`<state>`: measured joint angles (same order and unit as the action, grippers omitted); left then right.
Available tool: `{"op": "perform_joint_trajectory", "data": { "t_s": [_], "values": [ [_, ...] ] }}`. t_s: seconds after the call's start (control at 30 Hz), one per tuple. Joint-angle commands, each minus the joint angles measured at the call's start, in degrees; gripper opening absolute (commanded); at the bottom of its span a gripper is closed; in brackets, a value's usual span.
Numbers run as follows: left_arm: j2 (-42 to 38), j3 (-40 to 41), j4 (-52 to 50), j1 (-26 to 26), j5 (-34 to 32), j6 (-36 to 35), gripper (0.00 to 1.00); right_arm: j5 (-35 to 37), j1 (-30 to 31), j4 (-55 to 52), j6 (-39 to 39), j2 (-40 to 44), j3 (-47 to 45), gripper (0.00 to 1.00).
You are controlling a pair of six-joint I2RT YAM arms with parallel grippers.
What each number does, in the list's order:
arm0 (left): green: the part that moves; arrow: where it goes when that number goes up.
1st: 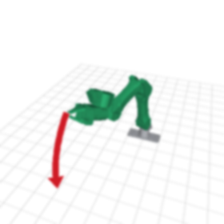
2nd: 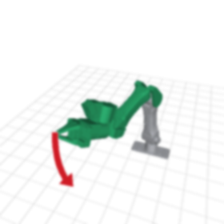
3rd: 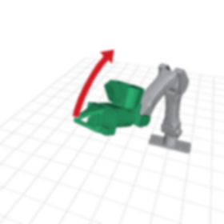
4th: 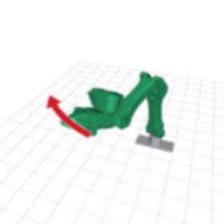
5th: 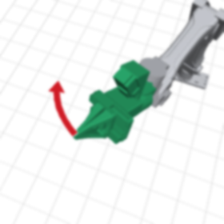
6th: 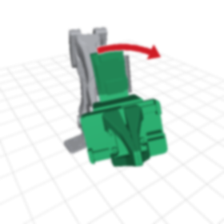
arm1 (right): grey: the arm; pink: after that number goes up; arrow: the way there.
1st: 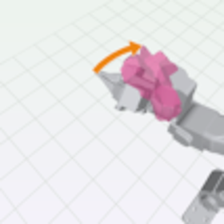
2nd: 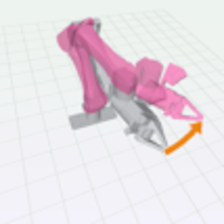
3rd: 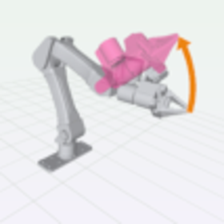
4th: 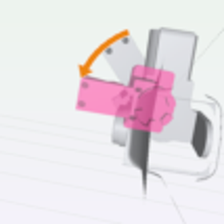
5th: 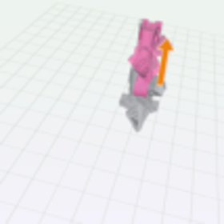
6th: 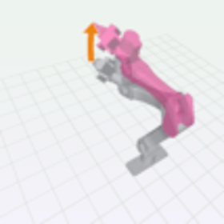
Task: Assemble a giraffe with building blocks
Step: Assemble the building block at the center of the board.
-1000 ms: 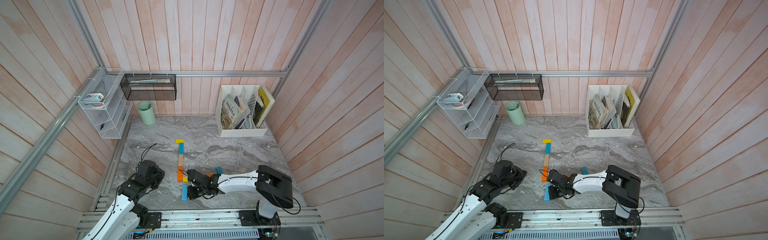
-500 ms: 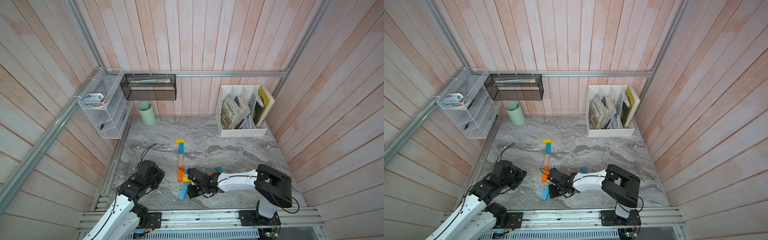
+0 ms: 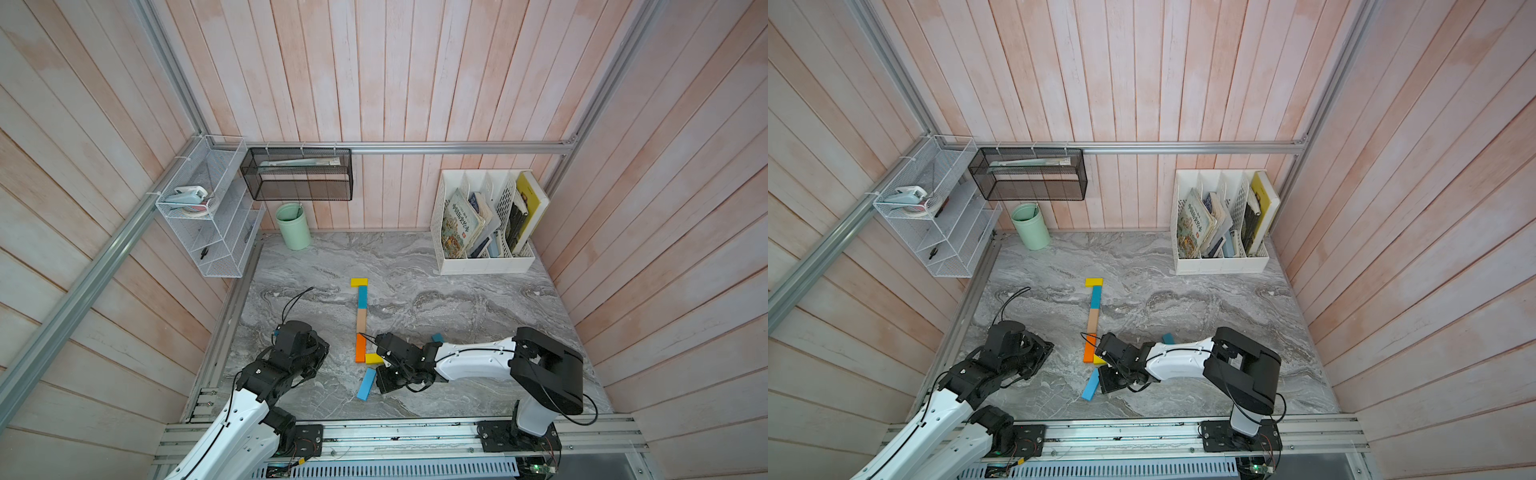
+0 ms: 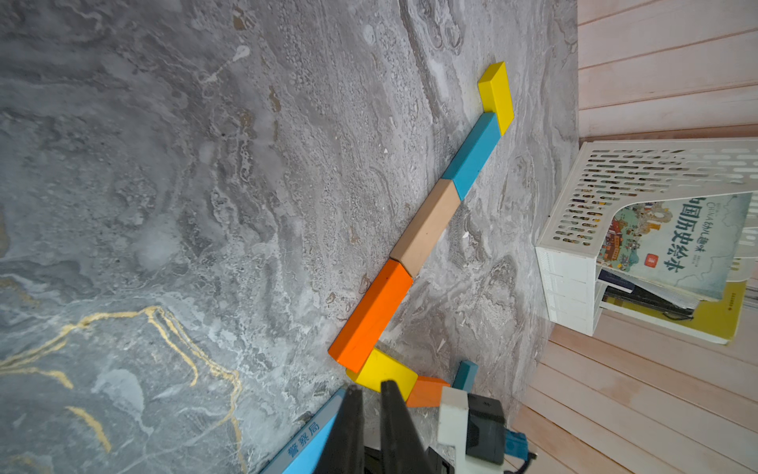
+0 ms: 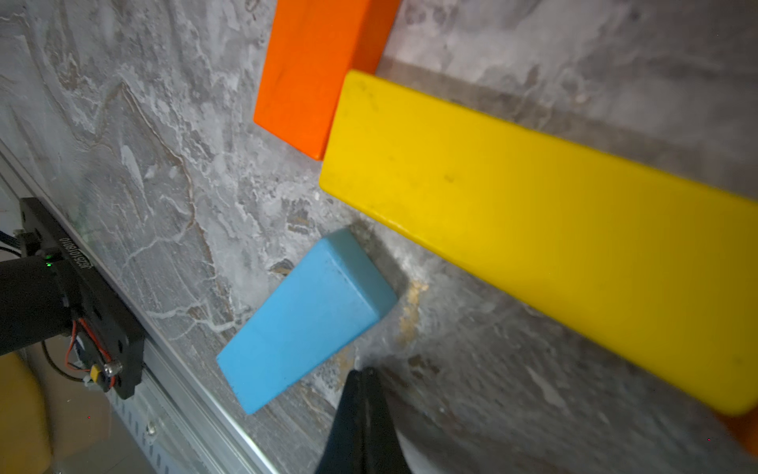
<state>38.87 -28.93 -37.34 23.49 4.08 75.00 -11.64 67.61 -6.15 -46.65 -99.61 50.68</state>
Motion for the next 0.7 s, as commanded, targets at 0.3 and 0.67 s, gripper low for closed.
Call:
{"op": "perform_joint_trajectory", "data": {
  "t_s": [0.3,0.67],
  "values": [
    [-0.8,-0.5,-0.8,-0.7,0.1,-0.7,0.15,-1.1,1.3,-1.4,0.8,-3.8,3.0,0.00],
    [-0.1,11.4,6.7,-0.7,10.5,2.5,0.04,-1.2,1.2,-1.3,1.3,-5.5,4.8,0.00]
  ]
}}
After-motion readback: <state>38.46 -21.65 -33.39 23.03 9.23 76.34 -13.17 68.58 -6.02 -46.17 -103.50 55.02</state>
